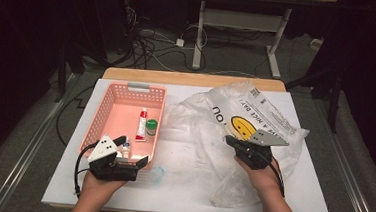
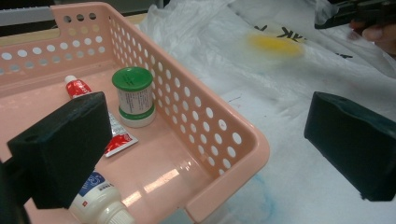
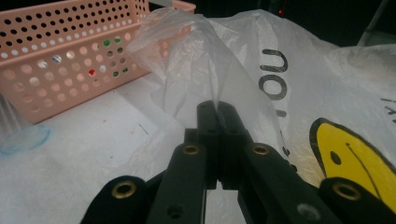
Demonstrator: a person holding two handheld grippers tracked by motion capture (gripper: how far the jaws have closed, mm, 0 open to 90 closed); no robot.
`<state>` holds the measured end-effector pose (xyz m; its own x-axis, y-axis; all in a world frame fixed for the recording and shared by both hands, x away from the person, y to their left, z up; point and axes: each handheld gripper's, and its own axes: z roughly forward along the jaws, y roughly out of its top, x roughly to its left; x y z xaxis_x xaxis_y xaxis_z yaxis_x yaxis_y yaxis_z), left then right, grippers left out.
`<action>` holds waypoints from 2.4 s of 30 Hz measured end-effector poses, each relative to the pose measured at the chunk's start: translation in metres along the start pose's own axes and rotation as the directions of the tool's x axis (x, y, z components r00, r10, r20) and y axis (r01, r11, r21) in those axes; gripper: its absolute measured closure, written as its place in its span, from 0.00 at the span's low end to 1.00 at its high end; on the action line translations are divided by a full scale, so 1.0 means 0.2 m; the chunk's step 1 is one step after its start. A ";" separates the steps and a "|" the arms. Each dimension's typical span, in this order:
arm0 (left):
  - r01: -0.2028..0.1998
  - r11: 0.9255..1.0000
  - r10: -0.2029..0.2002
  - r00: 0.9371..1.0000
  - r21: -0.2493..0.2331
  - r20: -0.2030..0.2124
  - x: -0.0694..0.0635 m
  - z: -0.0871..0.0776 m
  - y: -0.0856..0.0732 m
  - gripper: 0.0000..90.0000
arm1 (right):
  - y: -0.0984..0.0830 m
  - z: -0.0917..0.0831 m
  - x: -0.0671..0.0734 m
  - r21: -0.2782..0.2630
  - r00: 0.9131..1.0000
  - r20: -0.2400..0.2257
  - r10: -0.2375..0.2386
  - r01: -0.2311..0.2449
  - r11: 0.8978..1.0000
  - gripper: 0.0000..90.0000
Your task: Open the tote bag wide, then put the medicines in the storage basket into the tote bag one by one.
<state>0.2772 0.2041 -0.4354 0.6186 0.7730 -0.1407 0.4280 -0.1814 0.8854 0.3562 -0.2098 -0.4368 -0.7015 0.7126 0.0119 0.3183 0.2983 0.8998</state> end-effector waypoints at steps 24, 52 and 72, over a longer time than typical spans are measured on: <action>0.089 0.996 -0.089 0.996 -0.023 -0.008 0.04 -0.01 0.09 0.00 | 0.13 -0.21 -0.07 -0.165 1.000 0.023 0.007 -0.003 0.986 1.00; 0.098 0.994 -0.091 0.985 0.040 -0.144 0.28 0.23 0.40 0.00 | 0.09 -0.19 -0.08 -0.152 1.000 0.017 -0.008 0.011 0.988 1.00; 0.231 0.949 -0.180 0.956 0.214 -0.232 0.58 0.45 0.37 0.15 | 0.10 -0.15 -0.10 -0.153 1.000 -0.006 0.020 -0.021 0.988 1.00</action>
<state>0.4391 0.2251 -0.4255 0.3616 0.9126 -0.1910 0.6902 -0.1243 0.7129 0.3570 -0.2378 -0.4065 -0.6986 0.7147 0.0329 0.2318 0.1826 0.9555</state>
